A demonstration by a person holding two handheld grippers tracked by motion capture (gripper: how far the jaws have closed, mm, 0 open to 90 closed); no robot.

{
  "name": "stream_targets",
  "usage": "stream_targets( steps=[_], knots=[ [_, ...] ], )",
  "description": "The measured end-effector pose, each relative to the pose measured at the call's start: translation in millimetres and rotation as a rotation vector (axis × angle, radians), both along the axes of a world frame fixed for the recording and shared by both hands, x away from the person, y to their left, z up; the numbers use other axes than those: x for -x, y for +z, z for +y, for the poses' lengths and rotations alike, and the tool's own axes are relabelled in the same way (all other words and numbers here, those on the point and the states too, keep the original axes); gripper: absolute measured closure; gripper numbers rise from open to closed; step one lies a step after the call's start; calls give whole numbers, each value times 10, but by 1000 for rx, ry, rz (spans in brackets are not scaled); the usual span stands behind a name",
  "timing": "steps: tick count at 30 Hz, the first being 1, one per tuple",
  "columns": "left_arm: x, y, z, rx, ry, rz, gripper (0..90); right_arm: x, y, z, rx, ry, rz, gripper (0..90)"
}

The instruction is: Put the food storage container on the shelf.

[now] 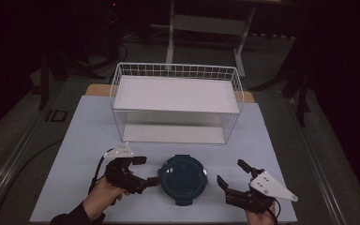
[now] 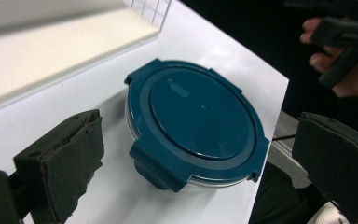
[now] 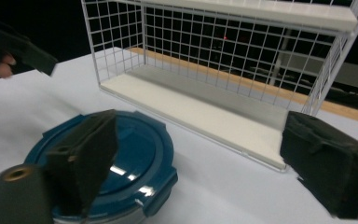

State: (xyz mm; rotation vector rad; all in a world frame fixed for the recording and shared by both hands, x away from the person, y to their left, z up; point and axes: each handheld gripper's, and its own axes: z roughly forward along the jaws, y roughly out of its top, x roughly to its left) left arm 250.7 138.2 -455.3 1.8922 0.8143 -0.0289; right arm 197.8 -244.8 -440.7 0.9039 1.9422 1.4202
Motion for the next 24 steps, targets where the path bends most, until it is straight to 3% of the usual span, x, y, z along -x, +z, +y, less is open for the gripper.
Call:
stream_targets(
  steps=[3,4,9,11,12,13,14,16,20,21,22,23,24],
  knots=[
    [-70,-63,-53,1,-3,45,23,-39,31,4,4,13,26,142],
    [-88,-86,-72,-2,2,53,23,-78,50,-4,-20,28,68,146],
    [-179,-197,-122,-19,58,112,24,-140,62,-18,-37,61,68,166],
    [-230,-246,-111,-5,77,158,24,-165,66,-22,-53,73,84,150],
    [-278,-295,-105,15,81,204,24,-183,72,-16,-53,73,112,137],
    [-278,-295,-105,15,81,204,24,-183,72,-16,-53,73,112,137],
    [-298,-320,-107,21,88,229,24,-190,72,-9,-55,82,125,131],
    [-322,-362,-130,20,87,256,41,-188,43,39,-26,71,120,113],
    [-338,-412,-197,-1,70,314,45,-183,6,67,-22,82,125,107],
    [-350,-422,-200,4,51,343,46,-186,-7,74,-27,75,132,107],
    [-373,-446,-195,23,45,395,46,-193,-40,82,-26,83,148,107],
    [-373,-446,-195,23,45,395,56,-193,-40,82,-26,83,148,107],
    [-376,-459,-187,26,40,423,65,-191,-74,94,-27,89,161,107]
  ],
)
